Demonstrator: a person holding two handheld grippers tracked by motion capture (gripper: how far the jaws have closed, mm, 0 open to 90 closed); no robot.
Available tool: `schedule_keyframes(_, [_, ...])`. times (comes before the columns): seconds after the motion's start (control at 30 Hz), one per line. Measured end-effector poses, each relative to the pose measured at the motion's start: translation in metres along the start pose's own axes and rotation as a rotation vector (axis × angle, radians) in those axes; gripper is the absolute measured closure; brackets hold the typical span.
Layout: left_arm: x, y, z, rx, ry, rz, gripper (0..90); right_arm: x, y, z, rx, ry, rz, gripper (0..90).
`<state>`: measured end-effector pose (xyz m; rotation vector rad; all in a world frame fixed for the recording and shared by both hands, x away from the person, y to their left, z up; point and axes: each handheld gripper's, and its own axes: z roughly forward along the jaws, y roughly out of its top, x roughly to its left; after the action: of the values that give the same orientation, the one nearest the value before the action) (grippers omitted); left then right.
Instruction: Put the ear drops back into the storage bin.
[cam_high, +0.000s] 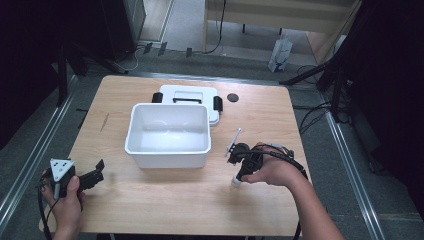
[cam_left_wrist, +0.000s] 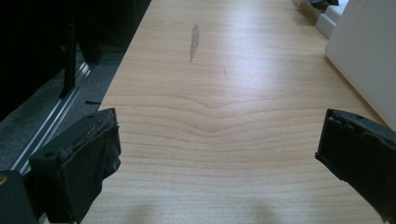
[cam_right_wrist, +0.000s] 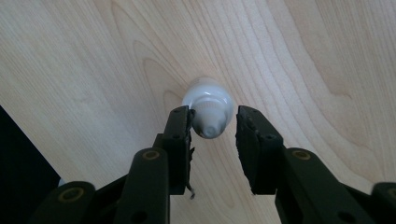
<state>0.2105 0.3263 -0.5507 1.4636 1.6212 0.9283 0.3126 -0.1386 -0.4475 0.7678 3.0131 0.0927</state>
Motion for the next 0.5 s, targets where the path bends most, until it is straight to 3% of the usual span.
schedule_keyframes(0.17, [0.0001, 0.0, 0.0, 0.0, -0.001, 0.0, 0.2, 0.0008, 0.0008, 0.0057, 0.028, 0.008, -0.007, 71.1])
schedule_keyframes(0.5, [0.0, 0.0, 0.0001, 0.0, 0.0, 0.001, 0.2, -0.0014, 0.0006, 0.0055, 0.029, 0.019, -0.008, 72.4])
